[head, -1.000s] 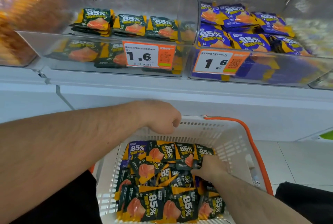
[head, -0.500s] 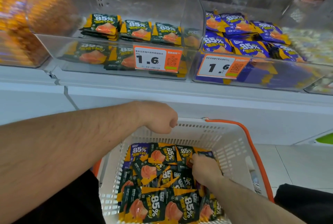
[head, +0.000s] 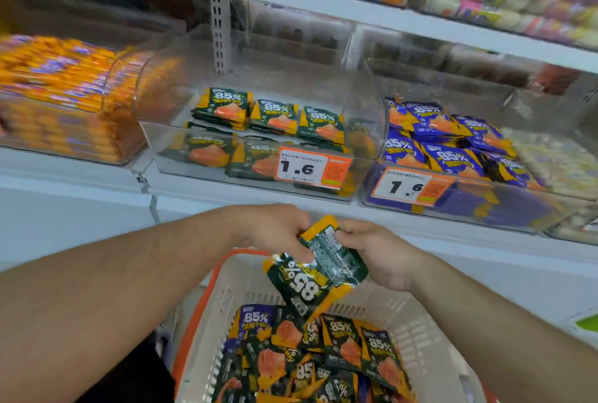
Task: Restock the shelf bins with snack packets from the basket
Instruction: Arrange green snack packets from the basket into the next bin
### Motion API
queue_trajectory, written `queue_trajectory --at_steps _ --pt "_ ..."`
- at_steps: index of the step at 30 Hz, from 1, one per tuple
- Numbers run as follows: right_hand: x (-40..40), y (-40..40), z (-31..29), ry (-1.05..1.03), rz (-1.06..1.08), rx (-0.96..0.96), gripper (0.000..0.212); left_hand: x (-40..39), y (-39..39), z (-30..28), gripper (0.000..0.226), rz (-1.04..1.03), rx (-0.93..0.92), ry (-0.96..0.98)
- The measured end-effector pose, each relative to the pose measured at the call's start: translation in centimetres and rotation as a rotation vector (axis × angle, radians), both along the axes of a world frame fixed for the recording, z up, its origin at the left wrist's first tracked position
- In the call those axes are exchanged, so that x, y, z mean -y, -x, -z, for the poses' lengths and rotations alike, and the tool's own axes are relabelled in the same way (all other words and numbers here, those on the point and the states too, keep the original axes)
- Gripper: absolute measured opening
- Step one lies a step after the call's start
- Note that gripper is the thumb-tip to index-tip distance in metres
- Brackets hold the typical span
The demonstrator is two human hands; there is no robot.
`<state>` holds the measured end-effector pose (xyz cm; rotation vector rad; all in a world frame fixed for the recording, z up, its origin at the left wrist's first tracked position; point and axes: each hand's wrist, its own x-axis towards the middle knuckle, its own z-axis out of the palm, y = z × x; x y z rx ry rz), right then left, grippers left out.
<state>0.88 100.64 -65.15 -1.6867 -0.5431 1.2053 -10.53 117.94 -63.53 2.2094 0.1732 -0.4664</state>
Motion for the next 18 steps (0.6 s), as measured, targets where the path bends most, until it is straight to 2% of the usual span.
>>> queue_trajectory --at_steps 4,8,9,11,13,15,16,18 --pt "-0.4 1.0 -2.9 -0.033 -0.036 -0.163 0.030 -1.8 1.3 -1.9 0.020 -0.176 0.117 0.204" --pt "-0.9 2.1 -5.9 -0.039 -0.061 -0.170 0.038 -2.8 2.8 -4.5 0.006 -0.260 0.281 0.218" --pt "-1.1 2.1 -6.6 -0.047 -0.047 -0.172 0.041 -2.6 3.0 -5.2 0.007 -0.288 0.343 0.218" --pt "-1.7 2.4 -8.3 -0.078 -0.042 -0.149 0.041 -2.6 3.4 -6.9 0.026 -0.437 0.551 0.192" --pt "-2.4 3.1 -10.1 -0.115 -0.073 -0.099 0.035 -3.1 3.6 -8.4 0.035 -0.659 0.782 0.244" --pt "-3.1 3.7 -12.1 -0.142 -0.135 -0.050 0.027 -5.0 3.6 -9.2 0.036 -0.872 0.931 0.302" --pt "-3.5 3.9 -13.2 -0.157 -0.155 -0.017 0.024 -6.0 3.6 -9.4 0.035 -0.956 0.951 0.279" --pt "-4.6 3.8 -15.0 -0.188 -0.140 0.077 0.019 -8.3 3.6 -8.8 0.035 -1.065 0.919 0.077"
